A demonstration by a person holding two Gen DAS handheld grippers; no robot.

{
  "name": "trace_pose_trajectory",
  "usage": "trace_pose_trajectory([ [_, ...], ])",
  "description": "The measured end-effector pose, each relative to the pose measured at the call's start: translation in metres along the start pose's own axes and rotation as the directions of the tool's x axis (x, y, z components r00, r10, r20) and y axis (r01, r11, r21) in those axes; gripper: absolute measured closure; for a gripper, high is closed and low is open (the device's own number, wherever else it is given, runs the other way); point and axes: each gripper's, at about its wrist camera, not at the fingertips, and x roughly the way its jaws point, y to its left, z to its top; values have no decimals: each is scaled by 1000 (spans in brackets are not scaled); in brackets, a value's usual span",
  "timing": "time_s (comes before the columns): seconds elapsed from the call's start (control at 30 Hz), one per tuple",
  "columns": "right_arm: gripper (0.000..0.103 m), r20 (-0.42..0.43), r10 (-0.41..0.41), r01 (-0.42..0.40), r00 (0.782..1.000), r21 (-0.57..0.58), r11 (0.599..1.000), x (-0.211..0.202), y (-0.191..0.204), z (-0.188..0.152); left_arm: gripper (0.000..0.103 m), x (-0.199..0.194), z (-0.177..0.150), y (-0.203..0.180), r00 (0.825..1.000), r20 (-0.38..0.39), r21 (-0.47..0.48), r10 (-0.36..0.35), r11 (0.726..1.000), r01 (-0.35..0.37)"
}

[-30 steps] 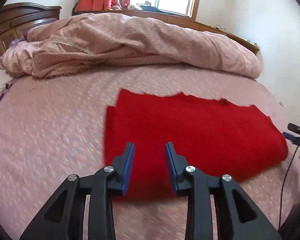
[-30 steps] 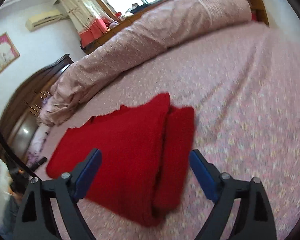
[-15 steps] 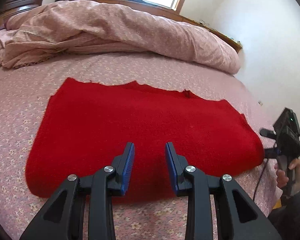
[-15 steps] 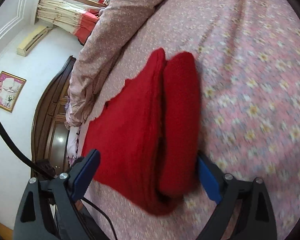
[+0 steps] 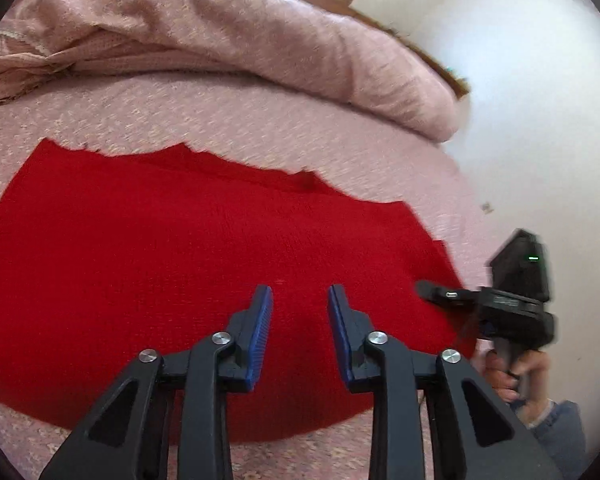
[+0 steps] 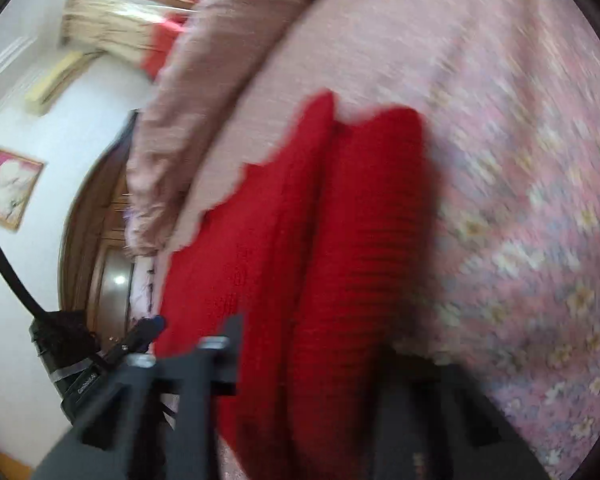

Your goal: Fold small clothes

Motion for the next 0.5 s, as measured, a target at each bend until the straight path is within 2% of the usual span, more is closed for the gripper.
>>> trace_pose_trajectory([
  [0.13, 80, 36, -46, 48, 998, -61, 997, -7, 21, -4, 99, 15, -3, 6, 999, -32, -31, 1, 1000, -2],
  [0.33, 79, 52, -64, 69, 997, -84, 994, -11, 29, -4, 103, 25, -5, 4, 995, -85, -4, 59, 998, -59],
  [0.43, 79, 50, -75, 79, 996, -79, 994, -9, 28, -5, 103, 14, -5, -12, 993, -67, 43, 92, 995, -90],
  [0.5, 79, 49, -84, 88, 995, -82, 993, -9, 28, -5, 103, 23, -12, -19, 983, -78, 89, 166, 983, -159],
])
